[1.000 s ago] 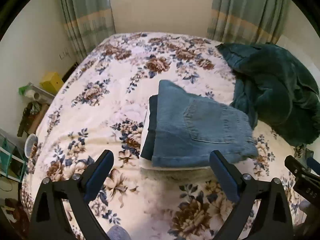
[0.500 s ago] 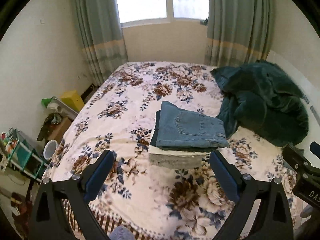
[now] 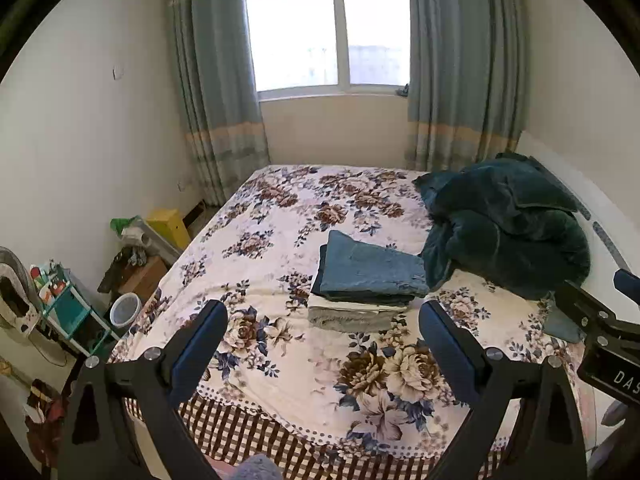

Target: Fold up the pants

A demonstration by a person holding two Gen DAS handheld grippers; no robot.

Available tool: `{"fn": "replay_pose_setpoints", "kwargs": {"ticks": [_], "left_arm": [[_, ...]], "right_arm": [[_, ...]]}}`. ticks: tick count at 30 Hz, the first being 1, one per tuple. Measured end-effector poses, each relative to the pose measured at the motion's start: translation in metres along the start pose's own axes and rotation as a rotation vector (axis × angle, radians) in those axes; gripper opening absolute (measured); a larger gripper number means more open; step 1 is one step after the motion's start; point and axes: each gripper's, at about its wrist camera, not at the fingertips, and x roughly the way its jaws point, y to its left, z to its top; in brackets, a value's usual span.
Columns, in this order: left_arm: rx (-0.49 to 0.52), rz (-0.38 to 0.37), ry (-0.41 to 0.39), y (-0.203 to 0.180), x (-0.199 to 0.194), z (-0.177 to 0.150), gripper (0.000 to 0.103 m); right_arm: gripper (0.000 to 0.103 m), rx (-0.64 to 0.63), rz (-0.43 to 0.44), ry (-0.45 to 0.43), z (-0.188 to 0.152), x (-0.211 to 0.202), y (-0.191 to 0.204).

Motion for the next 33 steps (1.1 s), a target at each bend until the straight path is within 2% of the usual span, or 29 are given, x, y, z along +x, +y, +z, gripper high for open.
{"fn": "replay_pose_setpoints", "kwargs": {"ticks": [4,5,9,20,33], "left_arm": [[-0.002,-0.025,0.009,0.003,-0.014,-0.006,0.098],[-0.003,-0.029,0.014,0.005,-0.016,-0.007,0.102],[-0.020,-0.026,0.006,0.011,-0.019,-0.010,0.103],[-0.029,0.022,0.017,0.015,-0.027,-0.019,0.103],[-0.034,0.038,0.014,0.016,-0.032,-0.020,0.103]], "right_arm": [[0.103,0.002,-0.024,-0.009,-0.004,-0.032,0.007],[0.103,0.008,-0.021,-0.006,-0.005,-0.039,0.008],[0.103,0.007,-0.043,-0.027,-0.004,-0.052,0.010],[0.103,-0.004,-0.027,-0.021,-0.002,-0.051,0.011],[0.103,-0.006,0.018,0.011,-0.005,-0.037,0.005]]}}
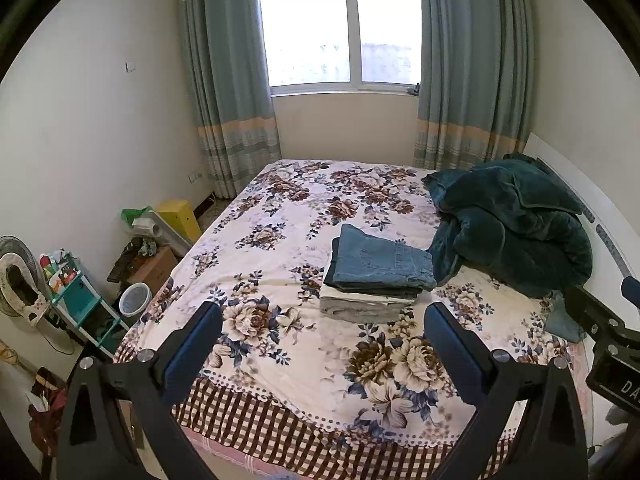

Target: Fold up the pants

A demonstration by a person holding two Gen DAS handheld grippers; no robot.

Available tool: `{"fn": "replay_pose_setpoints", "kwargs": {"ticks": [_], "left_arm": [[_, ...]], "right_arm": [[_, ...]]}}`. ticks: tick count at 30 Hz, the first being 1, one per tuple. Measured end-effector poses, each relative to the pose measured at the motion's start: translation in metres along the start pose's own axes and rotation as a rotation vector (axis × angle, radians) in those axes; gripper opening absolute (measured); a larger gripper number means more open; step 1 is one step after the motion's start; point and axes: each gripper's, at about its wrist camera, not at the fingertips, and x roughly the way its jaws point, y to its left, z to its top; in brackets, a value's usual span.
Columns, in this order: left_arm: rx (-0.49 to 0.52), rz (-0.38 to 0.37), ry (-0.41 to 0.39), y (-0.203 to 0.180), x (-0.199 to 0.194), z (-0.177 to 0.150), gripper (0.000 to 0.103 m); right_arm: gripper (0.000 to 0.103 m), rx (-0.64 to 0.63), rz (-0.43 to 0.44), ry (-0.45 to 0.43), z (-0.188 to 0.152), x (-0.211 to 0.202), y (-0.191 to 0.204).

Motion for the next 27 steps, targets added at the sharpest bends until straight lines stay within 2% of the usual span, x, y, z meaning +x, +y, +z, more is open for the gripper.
{"fn": "replay_pose_setpoints", "kwargs": {"ticks": [19,27], "left_arm": [[-0.003,0.001,0.004,0.003,-0.002,0.002,0.103],[0.001,0.028,0.006,0.007,-0.003,0.005,0.103]], "right_arm": [[0.103,-0.001,0.022,0.020,-0.003,0.010,0.001],[0.103,0.002,0.020,0.031,-0.006,0.013,0.001]]}}
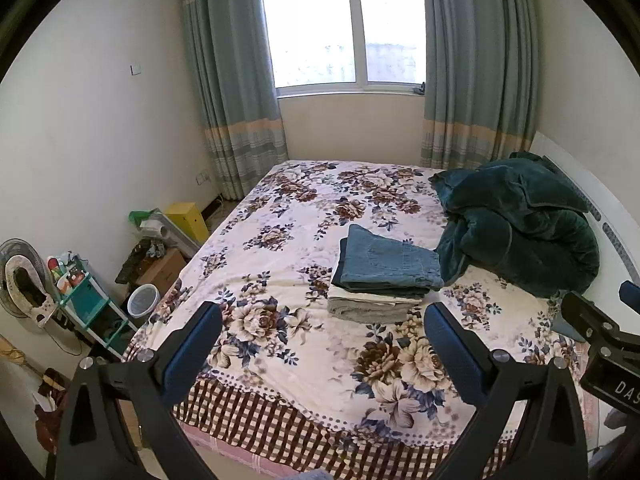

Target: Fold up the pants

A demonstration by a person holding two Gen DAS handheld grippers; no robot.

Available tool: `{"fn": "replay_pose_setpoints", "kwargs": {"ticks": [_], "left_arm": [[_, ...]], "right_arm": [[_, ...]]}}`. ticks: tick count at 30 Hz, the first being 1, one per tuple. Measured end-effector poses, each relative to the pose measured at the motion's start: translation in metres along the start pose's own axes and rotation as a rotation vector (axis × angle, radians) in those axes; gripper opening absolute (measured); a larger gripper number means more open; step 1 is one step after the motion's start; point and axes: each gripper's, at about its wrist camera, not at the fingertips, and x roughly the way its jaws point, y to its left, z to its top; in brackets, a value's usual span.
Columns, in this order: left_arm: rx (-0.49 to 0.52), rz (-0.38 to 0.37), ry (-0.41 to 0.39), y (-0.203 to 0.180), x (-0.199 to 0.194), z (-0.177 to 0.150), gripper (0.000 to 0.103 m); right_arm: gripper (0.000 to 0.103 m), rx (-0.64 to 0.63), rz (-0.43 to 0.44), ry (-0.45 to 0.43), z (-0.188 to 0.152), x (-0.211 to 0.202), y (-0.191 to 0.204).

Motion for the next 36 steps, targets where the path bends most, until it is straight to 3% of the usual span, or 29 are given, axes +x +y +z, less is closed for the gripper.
{"fn": "replay_pose_setpoints", "kwargs": {"ticks": [36], "left_arm": [[0.009,0.008,-0.008,0.0032,-0.0002,0.0046,0.103]], "right_arm": [[0.103,-0.002,0.015,0.007,-0.0048,0.0032,0.0057]]}}
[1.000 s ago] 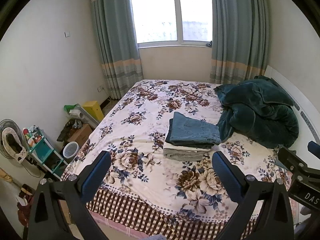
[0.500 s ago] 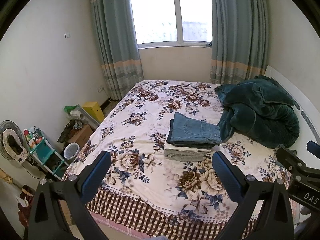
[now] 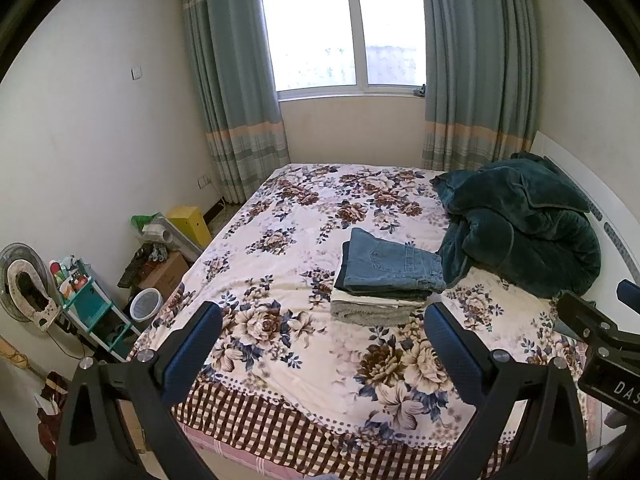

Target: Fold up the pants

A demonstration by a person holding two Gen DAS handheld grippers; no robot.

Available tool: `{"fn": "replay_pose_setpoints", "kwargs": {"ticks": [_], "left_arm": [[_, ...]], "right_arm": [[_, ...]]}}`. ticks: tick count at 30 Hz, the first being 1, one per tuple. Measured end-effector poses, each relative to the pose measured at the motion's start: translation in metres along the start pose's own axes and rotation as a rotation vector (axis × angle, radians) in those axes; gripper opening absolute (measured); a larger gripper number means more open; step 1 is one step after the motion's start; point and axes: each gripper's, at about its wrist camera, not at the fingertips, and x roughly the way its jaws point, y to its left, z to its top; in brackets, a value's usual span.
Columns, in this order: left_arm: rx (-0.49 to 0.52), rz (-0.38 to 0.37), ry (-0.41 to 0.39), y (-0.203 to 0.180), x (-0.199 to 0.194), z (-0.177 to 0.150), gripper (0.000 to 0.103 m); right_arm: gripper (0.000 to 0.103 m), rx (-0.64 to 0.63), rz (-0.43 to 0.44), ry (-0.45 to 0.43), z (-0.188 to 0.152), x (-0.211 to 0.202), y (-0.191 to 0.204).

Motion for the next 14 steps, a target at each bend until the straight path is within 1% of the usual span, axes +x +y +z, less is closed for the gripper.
{"fn": "replay_pose_setpoints", "kwargs": {"ticks": [5,14], "left_arm": [[0.002,0.000,-0.002,0.000,0.001,0.003,0.103],[0.001,-0.022,-0.004,-0.001,0.000,0.010,0.103]], "right_arm": [[0.103,-0.004,-0.006,-0.009,0.001,-0.001,0.009],[0.103,-0.002,-0.007,-0.009,0.001,-0.001,0.009]]}}
